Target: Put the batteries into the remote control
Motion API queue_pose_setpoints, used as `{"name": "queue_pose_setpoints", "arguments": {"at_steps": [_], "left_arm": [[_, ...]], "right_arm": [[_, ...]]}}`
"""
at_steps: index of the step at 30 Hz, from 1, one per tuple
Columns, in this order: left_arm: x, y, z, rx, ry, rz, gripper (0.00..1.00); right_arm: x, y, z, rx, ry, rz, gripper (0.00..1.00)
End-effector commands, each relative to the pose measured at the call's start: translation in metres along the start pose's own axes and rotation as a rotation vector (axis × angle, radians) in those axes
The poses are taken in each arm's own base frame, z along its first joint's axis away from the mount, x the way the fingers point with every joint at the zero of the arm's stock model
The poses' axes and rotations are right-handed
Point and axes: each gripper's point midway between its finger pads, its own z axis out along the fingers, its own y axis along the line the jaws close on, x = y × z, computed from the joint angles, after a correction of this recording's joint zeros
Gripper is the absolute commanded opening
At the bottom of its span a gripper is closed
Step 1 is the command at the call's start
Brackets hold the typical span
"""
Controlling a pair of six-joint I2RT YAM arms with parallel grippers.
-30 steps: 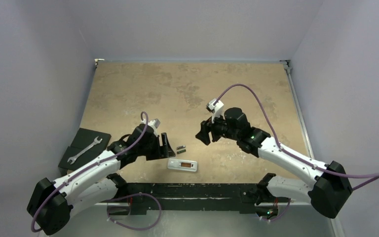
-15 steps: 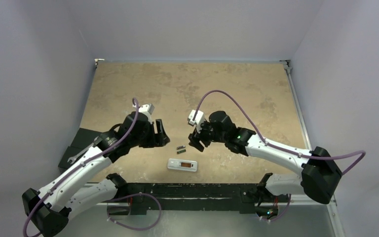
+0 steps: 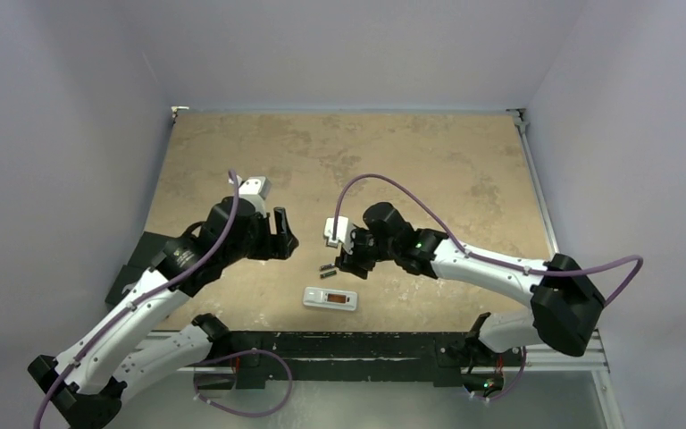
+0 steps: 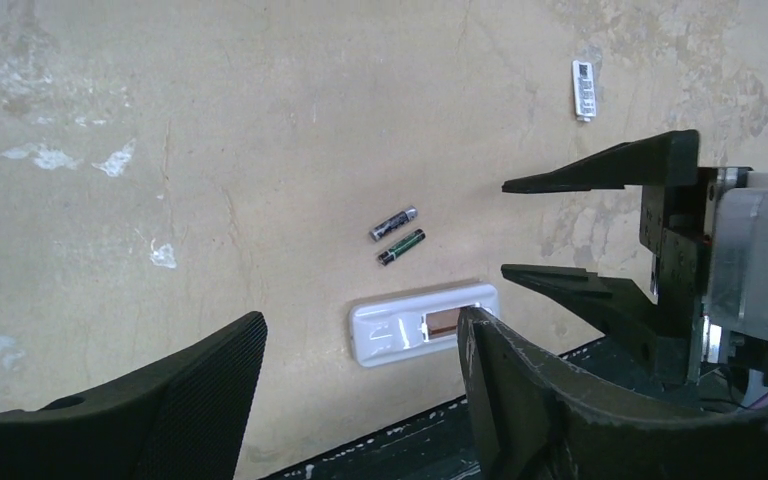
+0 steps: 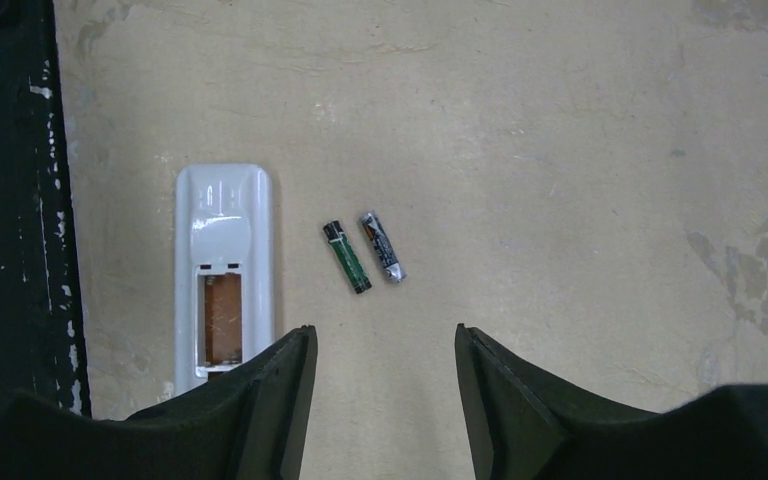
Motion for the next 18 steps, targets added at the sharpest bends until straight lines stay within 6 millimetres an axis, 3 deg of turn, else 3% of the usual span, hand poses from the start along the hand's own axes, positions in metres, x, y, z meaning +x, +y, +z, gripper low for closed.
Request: {"name": "queue_pose_setpoints", "arguments": {"at_steps": [1,7,12,18], "left_arm": [[-0.019,-0.002,-0.012,0.02,-0.088,0.067,0.7],[-0.021,-0.003,-0.015,0.059,-0.148,0.085,0.71],[-0.025,-0.007,-0.021,0.093,-0.186,0.097,0.71],[-0.026,-0.007,-0.023,0.11,-0.214,0.091,0.71]], "right_arm": [[-0.014,-0.005,0.004,-0.007,0.011,-0.093,0.59],[-0.004,-0.013,0.02,-0.012,0.074,-0.165,0.54],[0.003,-0.022,0.039,-0.024,0.149,-0.177,0.42],[0.01,-0.026,0.054,-0.046,0.198,-0.195,0.42]]}}
